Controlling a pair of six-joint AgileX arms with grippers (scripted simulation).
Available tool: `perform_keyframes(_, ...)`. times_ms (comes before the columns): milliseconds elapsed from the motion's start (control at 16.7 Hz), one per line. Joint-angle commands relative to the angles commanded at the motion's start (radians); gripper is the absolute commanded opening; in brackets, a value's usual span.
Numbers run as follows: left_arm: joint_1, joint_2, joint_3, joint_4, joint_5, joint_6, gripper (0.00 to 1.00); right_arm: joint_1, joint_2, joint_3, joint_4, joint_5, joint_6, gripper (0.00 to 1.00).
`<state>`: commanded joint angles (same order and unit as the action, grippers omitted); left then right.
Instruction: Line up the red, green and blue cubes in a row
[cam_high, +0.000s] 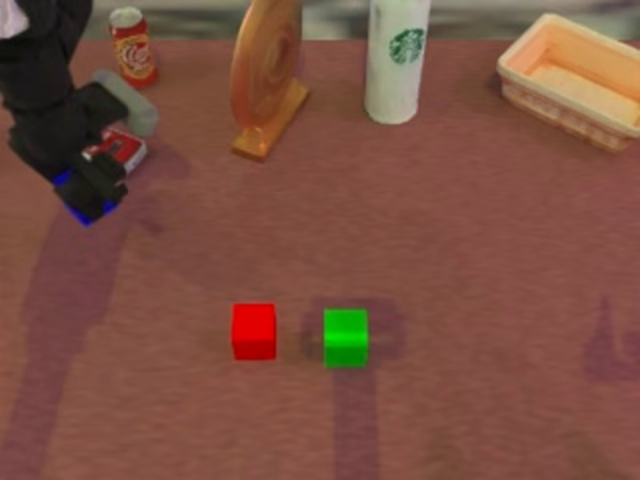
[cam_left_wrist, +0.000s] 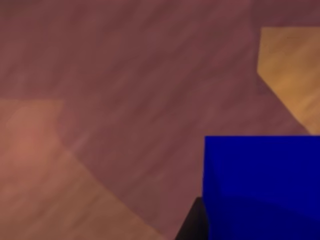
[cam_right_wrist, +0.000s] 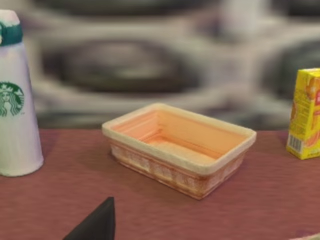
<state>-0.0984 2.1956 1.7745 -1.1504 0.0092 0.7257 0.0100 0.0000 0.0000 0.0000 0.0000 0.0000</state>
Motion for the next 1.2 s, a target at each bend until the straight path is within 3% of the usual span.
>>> perform_keyframes(360,-0.006,-0.007,0.016,-0.019,-0.001,0.001,0.00,0.000,0.000,0.000,0.000,0.000,0.000,1.00)
perform_keyframes(540,-0.075,0.021,0.072,-0.046,0.000,0.001,0.00,0.000,0.000,0.000,0.000,0.000,0.000,1.00)
perform_keyframes(720,-0.228,0.076,0.176,-0.100,0.002,-0.004,0.00,0.000,0.000,0.000,0.000,0.000,0.000,1.00)
perform_keyframes(1020,-0.580,0.181,0.379,-0.211,0.006,-0.020,0.00,0.000,0.000,0.000,0.000,0.000,0.000,1.00)
perform_keyframes(1200,-0.737,0.223,0.476,-0.260,0.007,-0.030,0.00,0.000,0.000,0.000,0.000,0.000,0.000,1.00)
